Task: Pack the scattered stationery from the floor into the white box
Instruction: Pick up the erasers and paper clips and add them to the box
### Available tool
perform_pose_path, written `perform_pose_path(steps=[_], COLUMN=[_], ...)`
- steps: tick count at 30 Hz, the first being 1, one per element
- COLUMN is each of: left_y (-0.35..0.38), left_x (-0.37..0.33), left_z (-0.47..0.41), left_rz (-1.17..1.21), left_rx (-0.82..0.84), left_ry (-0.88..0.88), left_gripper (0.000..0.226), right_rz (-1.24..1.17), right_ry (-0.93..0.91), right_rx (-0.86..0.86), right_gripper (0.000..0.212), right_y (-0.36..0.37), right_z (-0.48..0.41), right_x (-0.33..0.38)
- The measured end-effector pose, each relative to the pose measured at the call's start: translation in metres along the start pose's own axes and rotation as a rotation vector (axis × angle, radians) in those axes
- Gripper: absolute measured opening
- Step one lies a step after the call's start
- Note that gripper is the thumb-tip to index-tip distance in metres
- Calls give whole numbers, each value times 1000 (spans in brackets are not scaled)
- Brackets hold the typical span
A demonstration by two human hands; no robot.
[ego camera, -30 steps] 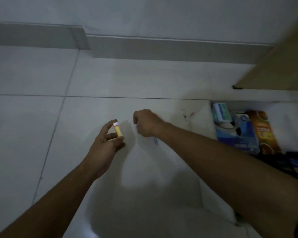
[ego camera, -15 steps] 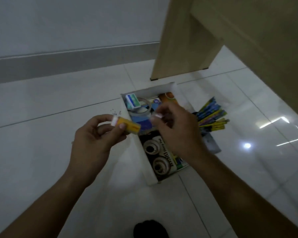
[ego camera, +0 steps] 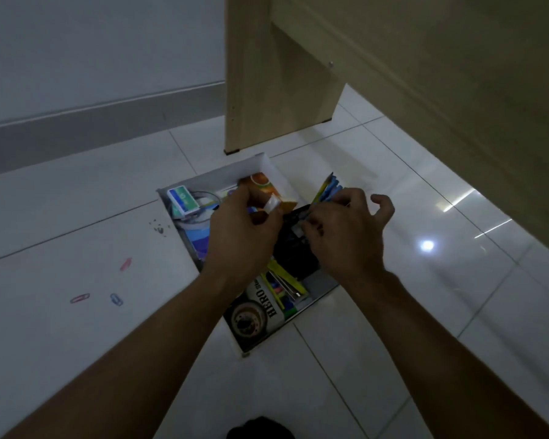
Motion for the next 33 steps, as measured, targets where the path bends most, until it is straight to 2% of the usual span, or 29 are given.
perform_pose_path(steps=[5, 10, 12, 14, 18, 23, 27, 33], left_y=[19, 32, 34, 37, 44, 44, 43, 51], left_x=[5, 9, 11, 11, 15, 16, 11, 14], left_z=[-3, -9, -11, -12, -13, -8, -14, -16], left_rz=[-35, -330, -443, -492, -590, -691, -875, -1018], left_rx=[56, 156, 188, 196, 257, 238, 200, 282], left_ry=[51, 170, 186, 217, 382, 371, 366, 336], left_gripper=[17, 12, 17, 23, 18, 23, 26, 32], right_rz=[-104, -208, -214, -216, -227, -271, -292, -312], right_ry=[37, 74, 67, 63, 81, 88, 81, 54], right_rx=[-60, -100, -105, -108, -117, -125, -120, -95], right_gripper=[13, 14, 13, 13, 13, 10, 9, 10], right_y=[-3, -7, -7, -8, -7, -6, -6, -4], right_z=[5, 15, 18, 21, 24, 27, 28, 27], right_x=[-6, -10, -13, -15, -15, -12, -11, -11])
Point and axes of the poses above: each hand's wrist, its own z-axis away from the middle knuckle, its own y-axis out of the palm, x = y × z, the point moved 1 cm from there along -z, towards the middle knuckle, and after that the axes turned 3 degrees about -z, right-handed, at the moved point
